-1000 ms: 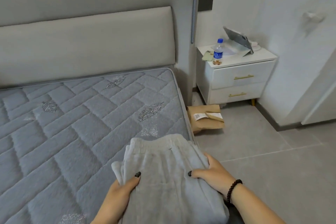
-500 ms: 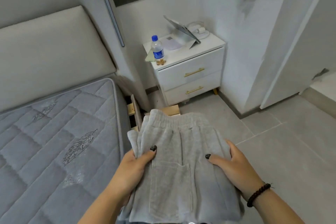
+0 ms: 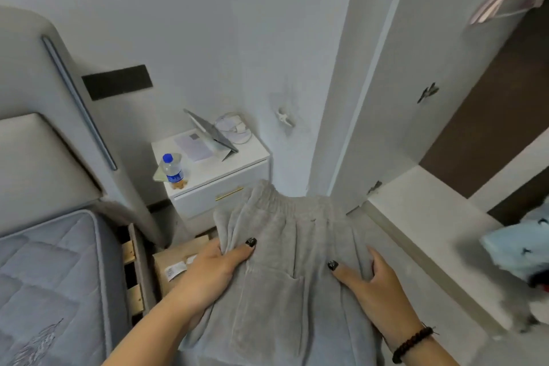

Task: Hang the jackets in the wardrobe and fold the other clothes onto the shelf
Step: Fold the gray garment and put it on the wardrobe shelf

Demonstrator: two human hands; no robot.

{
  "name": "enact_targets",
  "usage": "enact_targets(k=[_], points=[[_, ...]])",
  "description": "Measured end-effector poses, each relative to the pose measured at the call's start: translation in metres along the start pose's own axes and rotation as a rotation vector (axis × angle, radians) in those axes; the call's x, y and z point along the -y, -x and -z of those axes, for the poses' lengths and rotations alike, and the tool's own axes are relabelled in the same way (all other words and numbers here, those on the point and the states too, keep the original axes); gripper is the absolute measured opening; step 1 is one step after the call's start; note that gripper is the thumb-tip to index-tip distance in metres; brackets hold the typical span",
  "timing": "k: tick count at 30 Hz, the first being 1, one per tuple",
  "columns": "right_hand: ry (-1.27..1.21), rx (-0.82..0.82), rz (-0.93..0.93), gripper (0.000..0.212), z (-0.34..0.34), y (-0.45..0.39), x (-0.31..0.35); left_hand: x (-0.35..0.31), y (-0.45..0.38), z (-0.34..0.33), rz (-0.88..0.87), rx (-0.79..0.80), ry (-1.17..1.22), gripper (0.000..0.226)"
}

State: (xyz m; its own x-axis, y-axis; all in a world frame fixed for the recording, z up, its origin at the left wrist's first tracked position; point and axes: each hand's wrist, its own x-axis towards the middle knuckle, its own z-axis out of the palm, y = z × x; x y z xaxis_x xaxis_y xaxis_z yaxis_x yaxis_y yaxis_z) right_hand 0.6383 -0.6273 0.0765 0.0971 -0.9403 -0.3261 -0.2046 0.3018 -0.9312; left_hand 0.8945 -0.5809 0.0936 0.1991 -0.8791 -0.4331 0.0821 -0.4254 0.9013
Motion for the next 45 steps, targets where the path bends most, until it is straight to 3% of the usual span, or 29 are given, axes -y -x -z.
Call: enact_targets(k=[7,10,19,28,37,43,45], points=[[0.026,-0.225,0.089,0.050,0.067,0.042,0.138,-0.150,0.014,-0.043,-0.110,0.239,-0.045,0.013],[0.040,-0.326,0.144,0.044,0.088,0.058,0.176,-0.202,0.017,-0.062,-0.212,0.336,-0.093,0.018],[0.132,-0.529,0.312,0.042,0.171,0.101,0.265,-0.310,0.030,-0.144,-0.413,0.543,-0.147,0.024],[0.160,-0.725,0.424,0.036,0.302,0.103,0.315,-0.395,0.028,-0.291,-0.586,0.696,-0.173,0.022],[0.246,-0.784,0.489,0.030,0.444,0.060,0.396,-0.488,0.006,-0.427,-0.683,0.713,-0.114,0.015],[0.363,-0.854,0.497,0.018,0.509,0.019,0.456,-0.553,-0.034,-0.495,-0.821,0.602,-0.192,0.015],[0.389,-0.900,0.487,0.023,0.528,0.000,0.474,-0.580,-0.054,-0.520,-0.894,0.555,-0.241,0.013]])
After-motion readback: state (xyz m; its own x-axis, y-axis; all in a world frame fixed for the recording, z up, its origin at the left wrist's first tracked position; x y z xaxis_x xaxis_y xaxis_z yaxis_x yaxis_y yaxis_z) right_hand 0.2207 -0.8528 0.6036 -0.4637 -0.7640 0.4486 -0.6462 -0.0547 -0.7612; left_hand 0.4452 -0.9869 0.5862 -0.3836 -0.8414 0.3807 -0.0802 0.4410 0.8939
